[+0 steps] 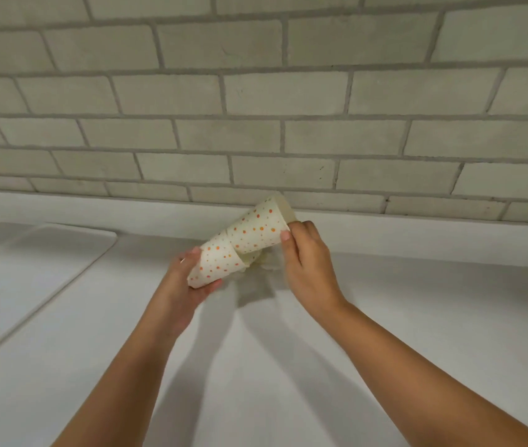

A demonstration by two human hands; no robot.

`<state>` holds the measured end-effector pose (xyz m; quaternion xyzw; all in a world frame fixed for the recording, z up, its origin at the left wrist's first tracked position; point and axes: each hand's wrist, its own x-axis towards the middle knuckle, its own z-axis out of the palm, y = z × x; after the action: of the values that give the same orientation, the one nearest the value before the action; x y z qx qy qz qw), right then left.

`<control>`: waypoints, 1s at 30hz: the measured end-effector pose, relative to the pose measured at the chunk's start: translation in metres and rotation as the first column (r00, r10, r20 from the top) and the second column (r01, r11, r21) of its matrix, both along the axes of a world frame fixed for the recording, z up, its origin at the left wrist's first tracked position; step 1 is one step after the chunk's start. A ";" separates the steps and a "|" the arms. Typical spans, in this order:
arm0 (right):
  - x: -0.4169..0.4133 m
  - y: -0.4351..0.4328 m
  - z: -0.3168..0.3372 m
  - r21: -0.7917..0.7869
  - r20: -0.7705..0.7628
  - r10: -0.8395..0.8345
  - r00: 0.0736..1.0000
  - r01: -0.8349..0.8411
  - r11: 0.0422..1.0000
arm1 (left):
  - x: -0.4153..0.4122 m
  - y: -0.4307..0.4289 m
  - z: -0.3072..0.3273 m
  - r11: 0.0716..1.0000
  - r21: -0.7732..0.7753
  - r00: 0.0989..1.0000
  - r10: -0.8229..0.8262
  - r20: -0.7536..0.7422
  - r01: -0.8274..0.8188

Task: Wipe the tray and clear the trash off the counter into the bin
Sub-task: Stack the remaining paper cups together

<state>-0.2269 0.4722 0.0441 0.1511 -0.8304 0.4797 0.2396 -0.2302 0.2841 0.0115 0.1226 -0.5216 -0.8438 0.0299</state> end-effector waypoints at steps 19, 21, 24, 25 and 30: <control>-0.037 -0.035 -0.045 0.193 0.347 0.204 0.915 -0.283 0.940 | 0.039 -0.033 -0.012 0.838 -0.510 0.978 -0.205 0.034 0.193; -0.065 -0.023 -0.052 0.315 0.397 0.007 0.918 -0.143 0.938 | 0.038 -0.039 -0.012 0.852 -0.505 0.989 -0.147 0.017 0.135; -0.098 -0.015 -0.066 0.502 0.462 -0.168 0.871 -0.100 0.859 | 0.036 -0.046 -0.010 0.856 -0.508 0.995 -0.102 0.009 0.092; -0.107 -0.017 -0.070 0.585 0.439 -0.179 0.880 -0.129 0.801 | 0.035 -0.048 -0.010 0.859 -0.505 0.996 -0.092 0.009 0.084; -0.119 -0.028 -0.092 0.701 0.346 -0.212 0.914 -0.102 0.706 | 0.034 -0.055 -0.006 0.869 -0.493 0.998 -0.065 -0.009 0.052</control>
<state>-0.3461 0.4441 -0.0480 0.1039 -0.9849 0.1385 0.0025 -0.1964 0.2290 0.0052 0.0842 -0.7222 -0.6853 0.0412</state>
